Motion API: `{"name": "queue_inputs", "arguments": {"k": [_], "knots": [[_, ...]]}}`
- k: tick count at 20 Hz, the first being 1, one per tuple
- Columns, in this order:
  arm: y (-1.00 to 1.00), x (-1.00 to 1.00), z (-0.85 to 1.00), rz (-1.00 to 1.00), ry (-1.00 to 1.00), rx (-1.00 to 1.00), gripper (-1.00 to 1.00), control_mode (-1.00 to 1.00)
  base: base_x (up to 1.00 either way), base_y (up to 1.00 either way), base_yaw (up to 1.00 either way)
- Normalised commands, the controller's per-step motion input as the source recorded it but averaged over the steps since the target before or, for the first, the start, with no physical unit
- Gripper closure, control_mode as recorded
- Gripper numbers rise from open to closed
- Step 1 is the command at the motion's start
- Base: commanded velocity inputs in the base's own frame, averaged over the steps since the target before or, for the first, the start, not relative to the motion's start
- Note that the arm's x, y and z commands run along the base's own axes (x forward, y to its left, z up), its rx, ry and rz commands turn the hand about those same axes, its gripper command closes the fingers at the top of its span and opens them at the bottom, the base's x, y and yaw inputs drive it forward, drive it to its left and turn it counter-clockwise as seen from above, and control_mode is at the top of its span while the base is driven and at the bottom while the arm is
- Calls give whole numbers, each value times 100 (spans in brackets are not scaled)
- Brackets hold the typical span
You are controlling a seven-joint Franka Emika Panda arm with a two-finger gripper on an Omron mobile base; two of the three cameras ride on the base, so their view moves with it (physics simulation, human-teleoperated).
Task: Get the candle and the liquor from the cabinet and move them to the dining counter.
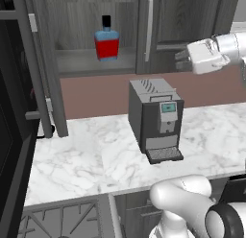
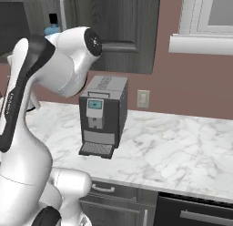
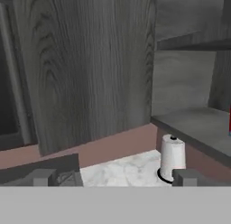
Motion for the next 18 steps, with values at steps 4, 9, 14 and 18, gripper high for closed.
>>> {"name": "queue_inputs", "arguments": {"k": [4, 9, 14, 18], "knots": [[-46, -23, 0, -73, 0, 0, -100, -100, 0, 0, 0], [-30, -7, 0, -72, -7, 0, -100, -100, 0, 0, 0], [0, 0, 0, -54, -16, 0, -100, -100, 0, 0, 0], [0, 0, 0, -24, -24, 0, -100, -100, 0, 0, 0]]}}
